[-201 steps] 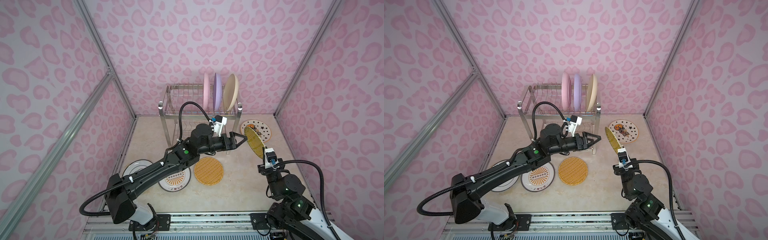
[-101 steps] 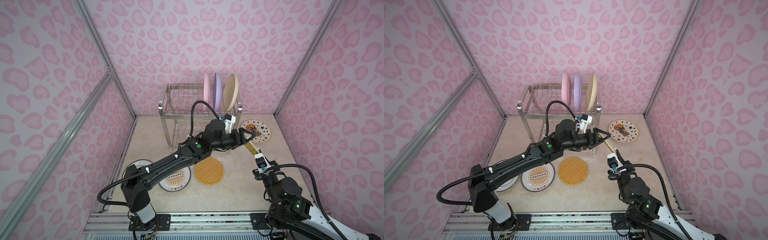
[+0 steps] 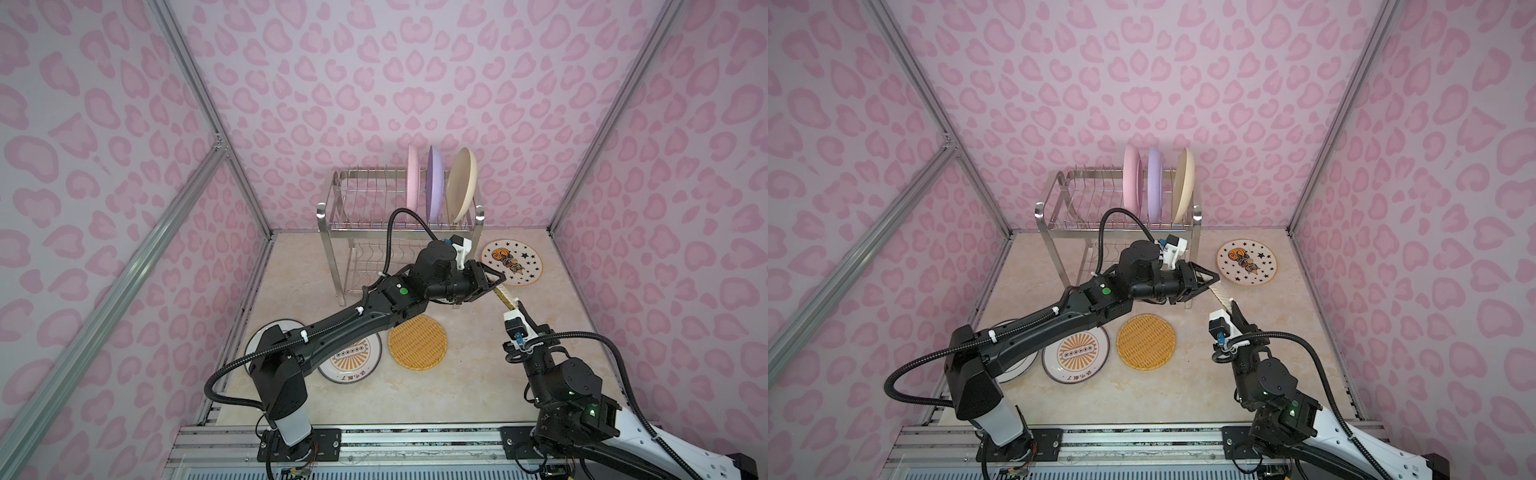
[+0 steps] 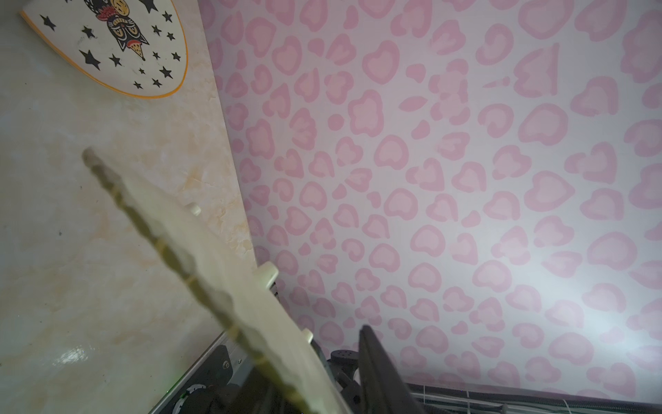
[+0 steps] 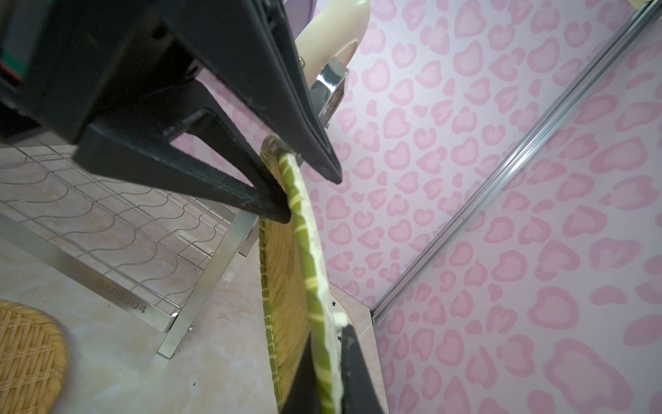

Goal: Load plates into a dish rack
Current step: Place the plate on the dish rack.

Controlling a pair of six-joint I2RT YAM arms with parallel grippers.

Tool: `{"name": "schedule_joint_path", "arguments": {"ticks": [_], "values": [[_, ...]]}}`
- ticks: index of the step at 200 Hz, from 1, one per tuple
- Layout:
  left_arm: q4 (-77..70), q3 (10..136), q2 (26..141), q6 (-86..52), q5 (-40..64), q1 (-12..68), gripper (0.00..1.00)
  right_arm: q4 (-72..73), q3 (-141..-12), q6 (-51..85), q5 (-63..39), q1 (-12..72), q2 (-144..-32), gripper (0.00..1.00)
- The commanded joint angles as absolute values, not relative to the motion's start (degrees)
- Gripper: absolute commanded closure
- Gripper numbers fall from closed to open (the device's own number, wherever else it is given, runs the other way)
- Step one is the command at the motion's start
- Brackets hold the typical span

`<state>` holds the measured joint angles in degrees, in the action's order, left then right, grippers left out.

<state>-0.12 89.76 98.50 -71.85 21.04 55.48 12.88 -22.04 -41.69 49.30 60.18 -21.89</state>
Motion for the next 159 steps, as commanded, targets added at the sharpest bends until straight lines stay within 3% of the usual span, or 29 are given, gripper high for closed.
{"name": "schedule_joint_path", "arguments": {"ticks": [1,25,47,72,80,96,111,115,118,120,159], "values": [[-1.43,89.83,98.79,-72.59,21.53,55.61,0.75,16.03,-21.71,-42.67,50.16,60.60,-21.62,1.00],[-1.88,89.74,98.88,-73.14,21.84,55.72,0.82,16.03,-21.67,-42.97,50.19,60.99,-21.38,1.00],[-3.15,89.16,98.90,-74.11,22.03,55.81,0.96,15.83,-21.62,-42.75,50.19,61.25,-20.71,1.00],[-5.03,88.68,99.01,-75.05,22.31,55.81,0.96,13.77,-22.03,-40.73,49.41,61.41,-19.03,1.00],[-5.48,88.68,99.00,-75.15,22.32,55.81,0.96,12.70,-22.31,-39.69,49.14,61.44,-18.66,0.93],[-5.63,88.85,98.88,-74.63,22.08,55.81,0.96,10.43,-23.06,-36.99,49.09,61.44,-18.12,0.65],[-5.45,88.95,98.49,-73.89,21.59,55.81,0.96,7.93,-23.61,-34.60,48.31,61.44,-16.97,0.45],[-5.30,88.95,98.36,-73.58,21.43,55.81,0.96,7.21,-23.76,-33.92,48.18,61.44,-16.66,0.31],[-5.16,88.95,98.21,-73.31,21.25,55.81,0.96,6.80,-23.86,-33.58,48.05,61.45,-16.30,0.10],[-5.05,88.95,98.12,-73.08,21.09,55.81,0.96,6.42,-23.89,-33.27,47.96,61.46,-16.14,0.03],[-3.34,87.42,96.36,-70.21,18.98,55.99,0.96,2.88,-24.35,-28.99,47.02,61.72,-11.12,0.00]]}}
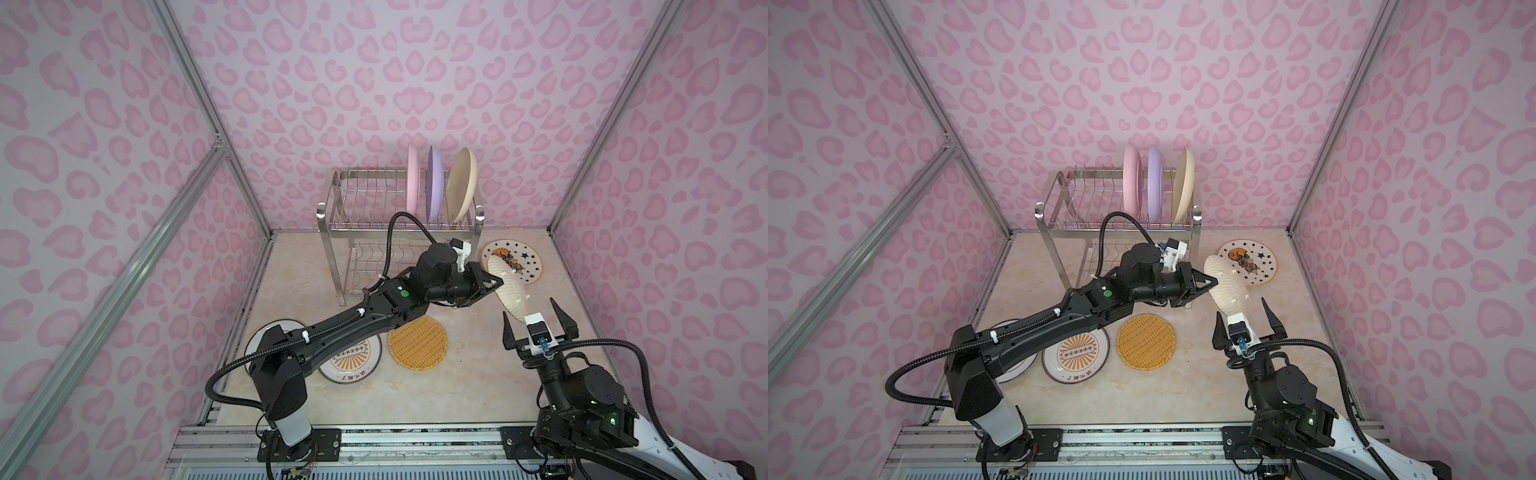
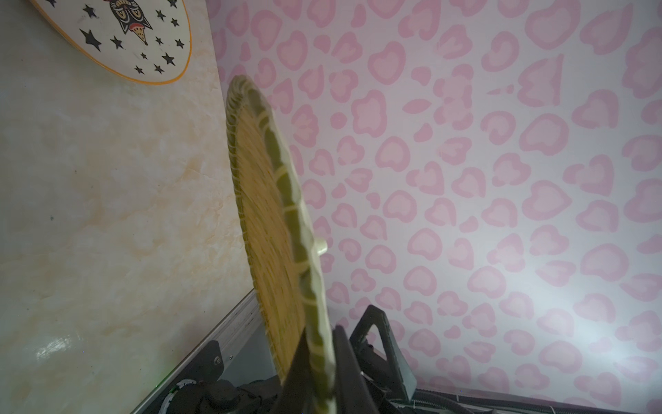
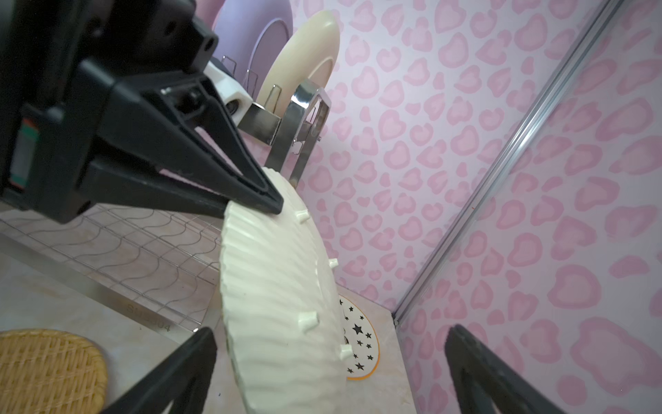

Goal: Load plates into a dish rack
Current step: Place the plate on the dish rack.

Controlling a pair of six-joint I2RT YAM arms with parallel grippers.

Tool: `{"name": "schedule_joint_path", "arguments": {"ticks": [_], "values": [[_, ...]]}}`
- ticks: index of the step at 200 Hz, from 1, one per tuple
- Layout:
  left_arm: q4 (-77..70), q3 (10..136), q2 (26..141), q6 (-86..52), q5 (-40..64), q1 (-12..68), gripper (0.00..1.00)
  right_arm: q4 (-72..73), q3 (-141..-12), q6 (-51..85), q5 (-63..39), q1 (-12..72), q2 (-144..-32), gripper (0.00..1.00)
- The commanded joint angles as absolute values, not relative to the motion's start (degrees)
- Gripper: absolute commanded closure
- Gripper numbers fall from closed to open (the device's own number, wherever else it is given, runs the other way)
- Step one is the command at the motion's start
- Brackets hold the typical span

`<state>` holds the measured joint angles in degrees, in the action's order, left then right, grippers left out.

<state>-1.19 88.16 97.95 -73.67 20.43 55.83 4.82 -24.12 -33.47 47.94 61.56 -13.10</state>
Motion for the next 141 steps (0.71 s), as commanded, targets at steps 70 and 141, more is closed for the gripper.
{"name": "schedule_joint_path", "arguments": {"ticks": [70,141], "values": [[-0.62,80.75,90.91,-64.30,15.90,56.38,0.96,2.47,-29.03,-14.71,53.69,61.70,-11.59,0.00],[8.05,74.77,80.30,-47.48,9.28,60.15,0.96,-8.06,-41.03,-0.28,54.04,61.12,-24.34,0.00]]}}
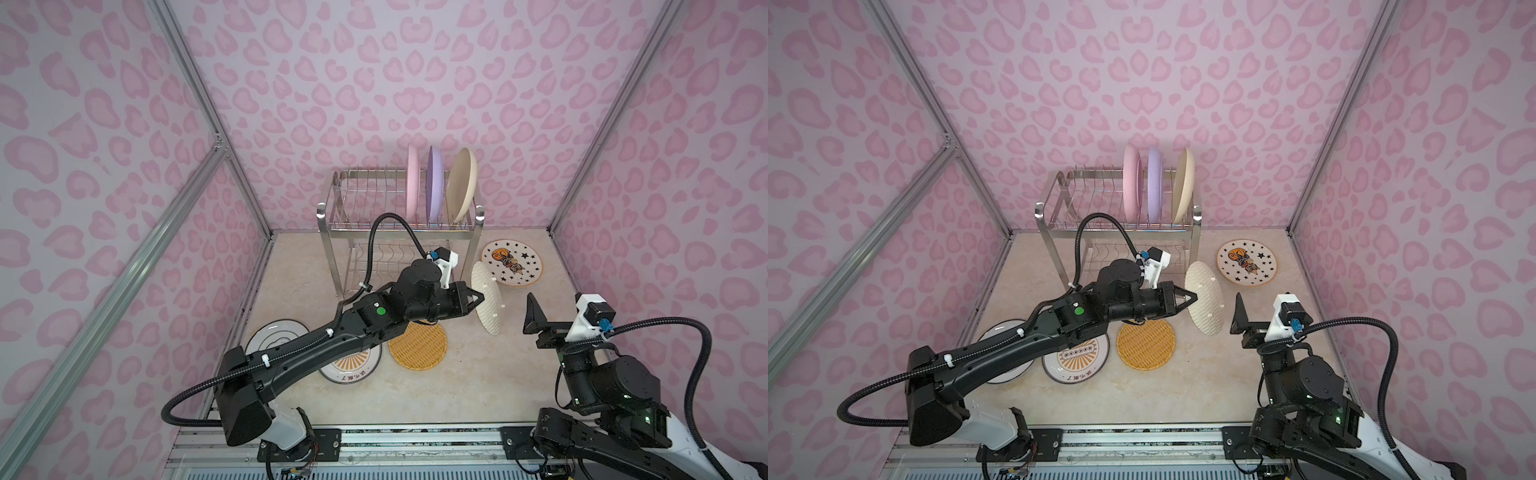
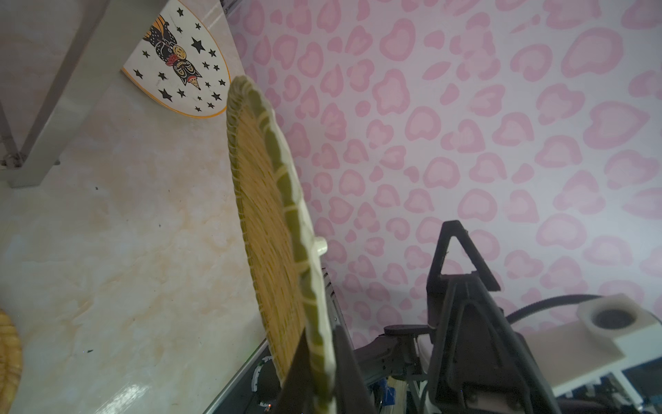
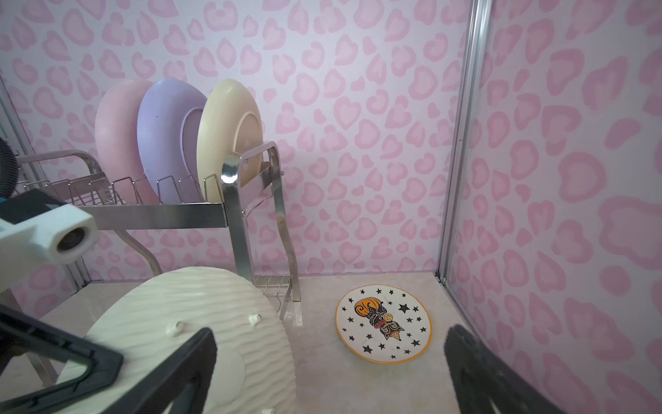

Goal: Load plates into a dish rack
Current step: Place the plate on the dish rack.

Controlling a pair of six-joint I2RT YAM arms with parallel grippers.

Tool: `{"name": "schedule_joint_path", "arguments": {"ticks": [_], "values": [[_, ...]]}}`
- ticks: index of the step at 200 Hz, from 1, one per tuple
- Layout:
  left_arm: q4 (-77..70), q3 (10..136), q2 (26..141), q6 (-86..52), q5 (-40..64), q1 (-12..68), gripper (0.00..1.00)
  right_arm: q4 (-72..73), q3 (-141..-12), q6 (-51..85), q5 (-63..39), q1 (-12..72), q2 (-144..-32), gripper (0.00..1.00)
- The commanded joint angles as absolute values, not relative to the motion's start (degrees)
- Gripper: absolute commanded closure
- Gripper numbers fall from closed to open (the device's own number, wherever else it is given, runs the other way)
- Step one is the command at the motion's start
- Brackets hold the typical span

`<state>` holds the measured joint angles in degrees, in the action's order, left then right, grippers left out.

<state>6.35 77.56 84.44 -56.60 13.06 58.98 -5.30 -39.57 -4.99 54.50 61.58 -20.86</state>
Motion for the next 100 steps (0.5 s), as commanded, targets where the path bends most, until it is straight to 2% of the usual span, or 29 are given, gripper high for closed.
{"name": "schedule_joint_path", "arguments": {"ticks": [1,26,40,74,100], "values": [[8.20,74.65,80.01,-47.12,9.04,60.27,0.96,-8.16,-41.17,-0.14,53.96,61.06,-24.56,0.00],[11.86,71.91,74.20,-40.30,3.98,62.26,0.96,-11.73,-43.64,6.30,46.64,56.38,-28.03,0.00],[13.60,70.46,71.03,-37.54,2.77,62.57,0.96,-13.91,-44.38,10.05,37.72,50.76,-28.88,0.00],[15.33,66.37,62.40,-32.03,-0.37,62.93,0.96,-14.33,-42.73,17.20,7.61,36.31,-30.93,0.00],[17.97,66.37,56.37,-28.46,-3.08,63.02,0.96,-13.48,-40.76,19.44,-4.70,31.20,-32.34,0.00]]}}
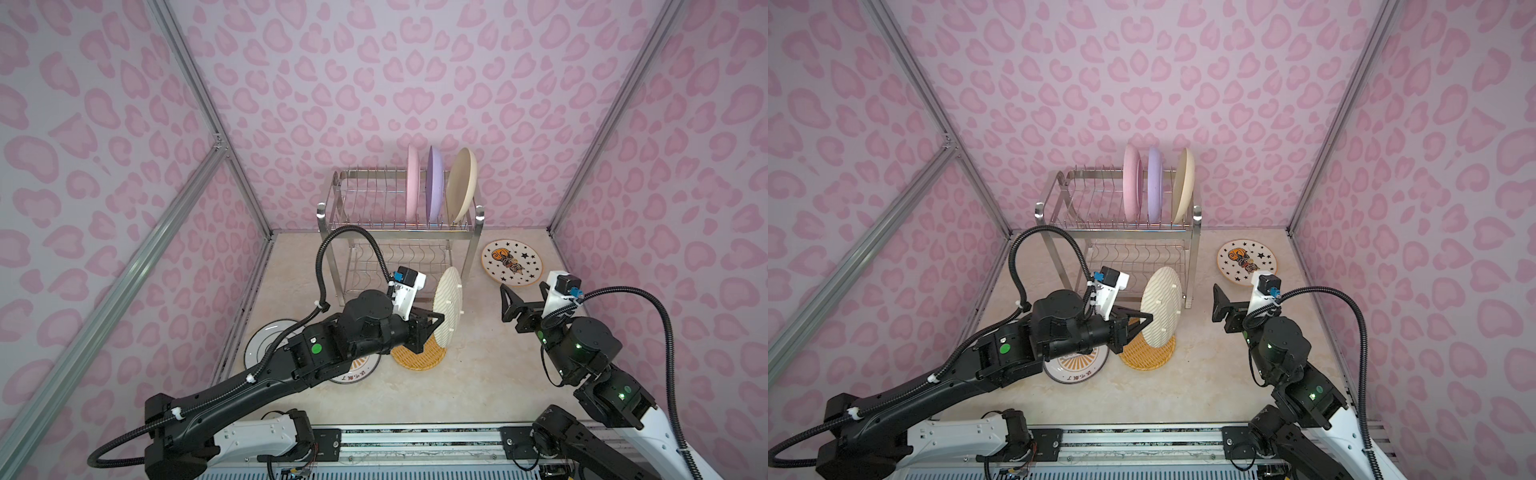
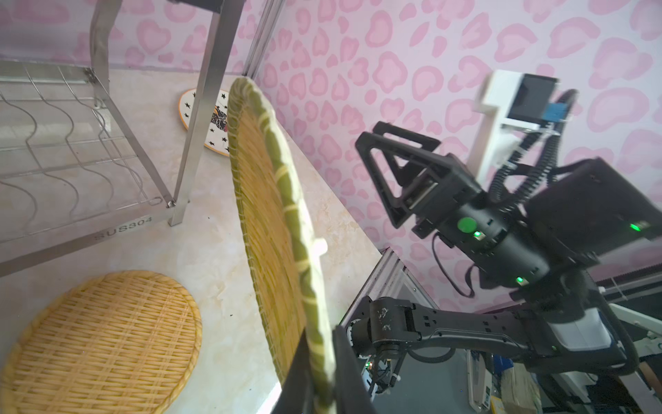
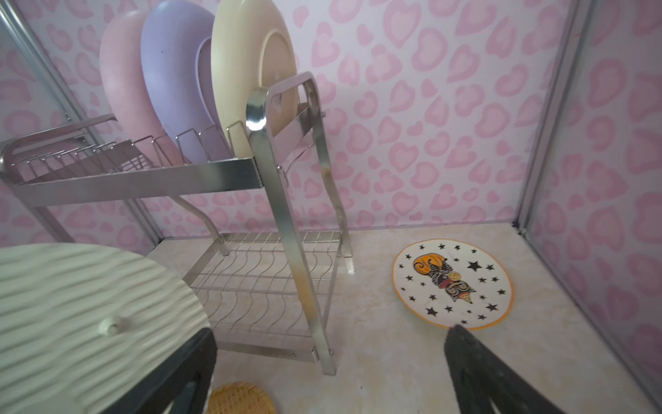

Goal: Load plates into a dish rack
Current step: Place the plate on the dish rack.

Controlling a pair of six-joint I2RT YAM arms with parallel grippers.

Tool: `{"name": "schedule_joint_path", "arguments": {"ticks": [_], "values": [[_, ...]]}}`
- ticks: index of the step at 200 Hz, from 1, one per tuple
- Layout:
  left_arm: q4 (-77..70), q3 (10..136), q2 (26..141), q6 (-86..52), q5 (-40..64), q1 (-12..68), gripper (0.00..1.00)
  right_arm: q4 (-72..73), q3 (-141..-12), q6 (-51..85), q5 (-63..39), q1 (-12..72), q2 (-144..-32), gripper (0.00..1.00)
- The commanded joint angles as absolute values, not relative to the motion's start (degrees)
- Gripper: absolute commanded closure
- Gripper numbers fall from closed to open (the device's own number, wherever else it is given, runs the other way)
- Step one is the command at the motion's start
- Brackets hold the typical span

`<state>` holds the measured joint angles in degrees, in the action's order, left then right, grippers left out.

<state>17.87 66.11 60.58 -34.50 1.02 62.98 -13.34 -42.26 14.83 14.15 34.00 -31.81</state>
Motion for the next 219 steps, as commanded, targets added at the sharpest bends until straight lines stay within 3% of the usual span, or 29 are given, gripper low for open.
{"name": "schedule_joint_path", "arguments": {"ticks": [1,67,120,148,173,219], "values": [[18.04,66.41,56.18,-28.29,-3.12,63.02,0.96,-13.42,-40.64,19.48,-4.94,31.16,-32.34,0.00],[26.28,75.47,49.16,-19.36,-16.08,63.01,0.96,-10.14,-35.30,21.34,-14.80,28.46,-33.90,0.00],[28.45,86.66,55.11,-12.41,-20.18,61.74,0.96,-7.67,-31.50,23.51,-16.43,28.39,-34.70,0.00],[28.43,92.23,58.94,-11.38,-13.46,55.74,0.96,-7.24,-29.08,25.12,-16.28,28.39,-33.38,0.00],[27.31,96.28,62.82,-14.56,0.32,45.10,0.96,-6.81,-27.65,26.16,-16.33,28.39,-32.22,0.00],[27.19,106.18,70.88,-12.86,10.60,35.11,0.96,-6.30,-26.84,27.97,-17.38,28.39,-32.61,0.00]]}}
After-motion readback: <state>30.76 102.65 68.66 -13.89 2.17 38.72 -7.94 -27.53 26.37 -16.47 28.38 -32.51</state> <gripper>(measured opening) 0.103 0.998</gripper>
